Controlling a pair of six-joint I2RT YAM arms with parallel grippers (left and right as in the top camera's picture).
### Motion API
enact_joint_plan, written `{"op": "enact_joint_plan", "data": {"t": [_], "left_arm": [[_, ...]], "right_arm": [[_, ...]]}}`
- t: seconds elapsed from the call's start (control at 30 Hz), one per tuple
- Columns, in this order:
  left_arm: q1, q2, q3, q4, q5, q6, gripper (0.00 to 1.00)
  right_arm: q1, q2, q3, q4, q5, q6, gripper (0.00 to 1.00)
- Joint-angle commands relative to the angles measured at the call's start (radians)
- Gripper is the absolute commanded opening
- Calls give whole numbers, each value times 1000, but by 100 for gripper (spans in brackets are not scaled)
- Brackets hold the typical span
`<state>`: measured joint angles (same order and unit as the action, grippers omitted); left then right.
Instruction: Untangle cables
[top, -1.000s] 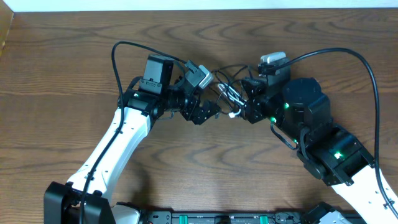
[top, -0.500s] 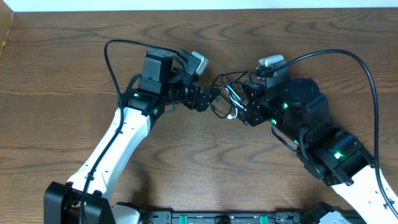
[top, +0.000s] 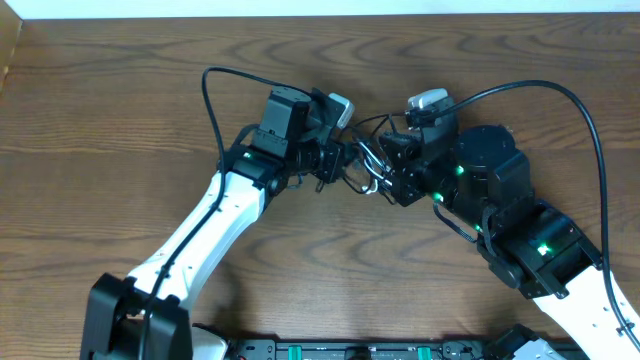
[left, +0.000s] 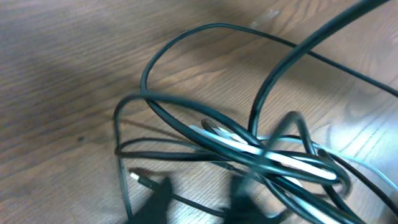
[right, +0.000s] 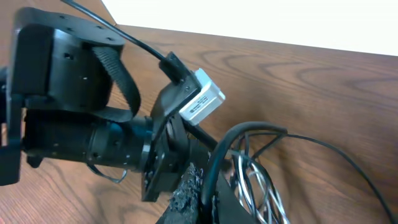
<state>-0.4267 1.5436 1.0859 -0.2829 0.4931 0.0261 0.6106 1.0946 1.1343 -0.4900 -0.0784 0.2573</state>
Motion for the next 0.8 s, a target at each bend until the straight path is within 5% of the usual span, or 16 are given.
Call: {"op": "enact_joint_plan", "data": {"t": [0.0, 0.2, 0.3, 0.4, 0.5, 0.63, 0.77], "left_arm": [[1, 9, -2, 9, -46, 3, 8], [6, 5, -1, 90, -69, 2, 8], [30, -18, -1, 129, -69, -7, 8], [82, -58, -1, 185, -69, -71, 8], [140, -101, -1, 240, -68, -137, 8], [204, -171, -1, 325, -26, -207, 8], [226, -222, -1, 399, 16, -238, 8]], "right_arm": [[-8, -13, 31, -13, -2, -20, 1], [-8, -13, 31, -73, 98, -19, 3], [-8, -13, 31, -135, 177, -19, 21], [-8, -13, 31, -192, 234, -19, 62], [-9, -13, 31, -212, 238, -19, 83], [-8, -10, 31, -214, 237, -19, 96], [-8, 6, 30, -214, 236, -19, 99]]}}
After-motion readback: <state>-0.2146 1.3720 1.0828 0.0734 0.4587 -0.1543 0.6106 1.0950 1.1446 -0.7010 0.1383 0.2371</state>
